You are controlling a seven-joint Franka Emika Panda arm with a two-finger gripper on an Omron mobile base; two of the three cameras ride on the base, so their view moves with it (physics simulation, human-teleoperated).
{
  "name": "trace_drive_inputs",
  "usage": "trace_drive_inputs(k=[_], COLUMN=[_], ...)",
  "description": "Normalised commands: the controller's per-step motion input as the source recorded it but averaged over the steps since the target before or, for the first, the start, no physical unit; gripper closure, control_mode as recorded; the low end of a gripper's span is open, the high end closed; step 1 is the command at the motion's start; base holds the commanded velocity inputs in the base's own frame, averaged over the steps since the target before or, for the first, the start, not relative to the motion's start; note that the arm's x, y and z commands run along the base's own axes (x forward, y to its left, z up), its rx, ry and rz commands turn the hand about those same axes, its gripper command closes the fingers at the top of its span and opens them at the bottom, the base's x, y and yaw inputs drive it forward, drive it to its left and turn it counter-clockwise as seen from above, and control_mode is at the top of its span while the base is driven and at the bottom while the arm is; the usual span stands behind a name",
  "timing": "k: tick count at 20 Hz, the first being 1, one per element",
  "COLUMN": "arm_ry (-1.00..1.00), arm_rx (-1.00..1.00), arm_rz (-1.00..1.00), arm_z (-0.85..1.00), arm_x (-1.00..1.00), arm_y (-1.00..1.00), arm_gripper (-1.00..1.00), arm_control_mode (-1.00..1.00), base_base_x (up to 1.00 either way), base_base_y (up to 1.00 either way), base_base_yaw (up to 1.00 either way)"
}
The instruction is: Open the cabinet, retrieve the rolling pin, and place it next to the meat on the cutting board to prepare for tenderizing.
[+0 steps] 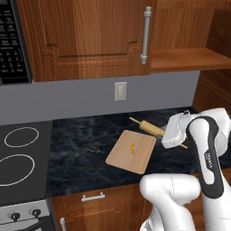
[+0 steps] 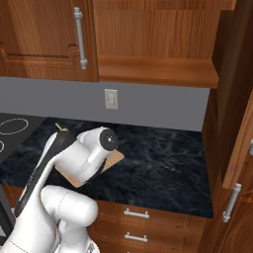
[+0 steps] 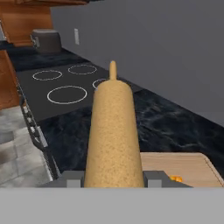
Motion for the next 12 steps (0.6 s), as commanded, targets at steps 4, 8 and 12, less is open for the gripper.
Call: trace_drive_inputs(k=[4, 8, 12], arm_ry=[0.12, 0.03, 0.0], arm_rx=[0.0, 0.0, 0.0], arm_rz=[0.31, 0.31, 0.26], arm_z=[-0.23, -0.32, -0.33], arm_x=[0.43, 0.23, 0.03], arm_y=[0.36, 0.33, 0.2], arm_gripper=[1.0, 1.0, 1.0], arm_control_mode=[-1.0, -1.0, -1.0], base_base_x=[0.0, 0.0, 0.0], base_base_y=[0.0, 0.0, 0.0], base_base_yaw=[0.0, 0.0, 0.0])
